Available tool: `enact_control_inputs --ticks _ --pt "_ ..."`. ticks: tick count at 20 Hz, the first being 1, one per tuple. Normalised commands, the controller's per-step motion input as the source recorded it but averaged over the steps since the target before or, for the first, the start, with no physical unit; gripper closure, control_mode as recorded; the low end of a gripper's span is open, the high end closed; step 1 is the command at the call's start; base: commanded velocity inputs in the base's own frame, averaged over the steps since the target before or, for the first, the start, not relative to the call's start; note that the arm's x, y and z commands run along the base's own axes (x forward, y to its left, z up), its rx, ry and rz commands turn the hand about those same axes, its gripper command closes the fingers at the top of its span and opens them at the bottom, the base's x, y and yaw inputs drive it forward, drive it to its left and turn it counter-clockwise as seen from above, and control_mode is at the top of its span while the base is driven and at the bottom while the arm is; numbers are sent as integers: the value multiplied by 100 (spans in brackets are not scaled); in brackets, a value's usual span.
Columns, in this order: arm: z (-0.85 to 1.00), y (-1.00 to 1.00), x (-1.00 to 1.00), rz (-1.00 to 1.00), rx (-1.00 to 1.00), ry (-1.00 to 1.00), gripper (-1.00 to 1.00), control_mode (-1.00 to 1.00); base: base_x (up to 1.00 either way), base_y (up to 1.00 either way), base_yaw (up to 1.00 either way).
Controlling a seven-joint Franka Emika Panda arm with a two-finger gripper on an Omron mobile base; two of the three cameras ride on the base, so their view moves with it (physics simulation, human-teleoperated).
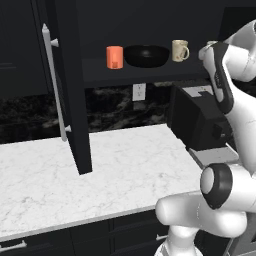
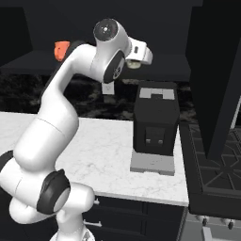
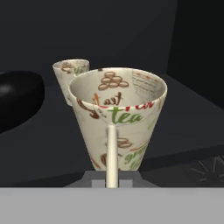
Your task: Gather all objects into one cabinet and sort the glasses and bowls to opposite sides.
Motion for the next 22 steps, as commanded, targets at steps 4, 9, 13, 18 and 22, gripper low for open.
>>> enact_control_inputs --ticks 4,9,13,18,22 --pt "-3 -23 67 0 -6 0 100 -100 0 0 0" --pt "-1 -27 56 0 -6 0 100 -100 0 0 0" --pt "-2 -35 45 0 -1 0 100 -100 0 0 0" --pt "0 -13 26 0 0 1 100 -100 0 0 0" --pt "-8 0 15 0 0 2 100 -100 0 0 0"
